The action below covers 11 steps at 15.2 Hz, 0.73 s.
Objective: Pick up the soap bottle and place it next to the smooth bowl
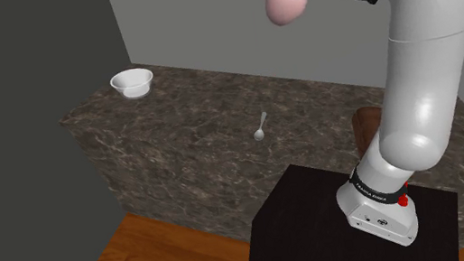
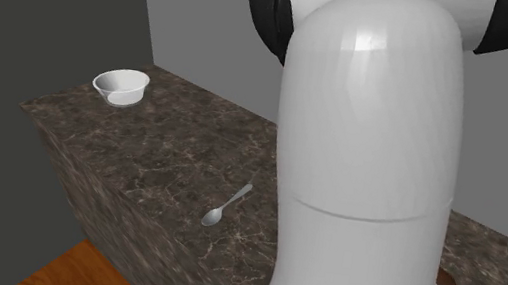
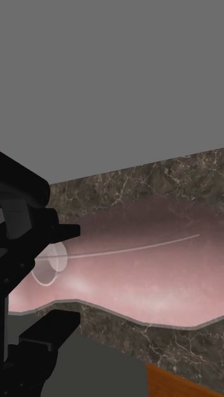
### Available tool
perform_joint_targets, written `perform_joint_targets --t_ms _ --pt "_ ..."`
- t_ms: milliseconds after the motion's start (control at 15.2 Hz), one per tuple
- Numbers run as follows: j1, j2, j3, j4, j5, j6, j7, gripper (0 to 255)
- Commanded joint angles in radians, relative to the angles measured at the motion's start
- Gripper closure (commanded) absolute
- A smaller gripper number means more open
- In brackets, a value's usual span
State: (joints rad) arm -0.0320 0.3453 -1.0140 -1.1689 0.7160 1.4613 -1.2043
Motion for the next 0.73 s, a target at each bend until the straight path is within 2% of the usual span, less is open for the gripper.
perform_joint_targets --t_ms 0,330,660 --pt "0.080 -0.027 -0.004 -0.067 -0.032 0.066 0.028 255" --pt "0.212 -0.049 0.008 -0.163 -0.070 0.188 0.101 255" --pt "0.297 -0.031 0.033 -0.212 -0.072 0.284 0.167 255"
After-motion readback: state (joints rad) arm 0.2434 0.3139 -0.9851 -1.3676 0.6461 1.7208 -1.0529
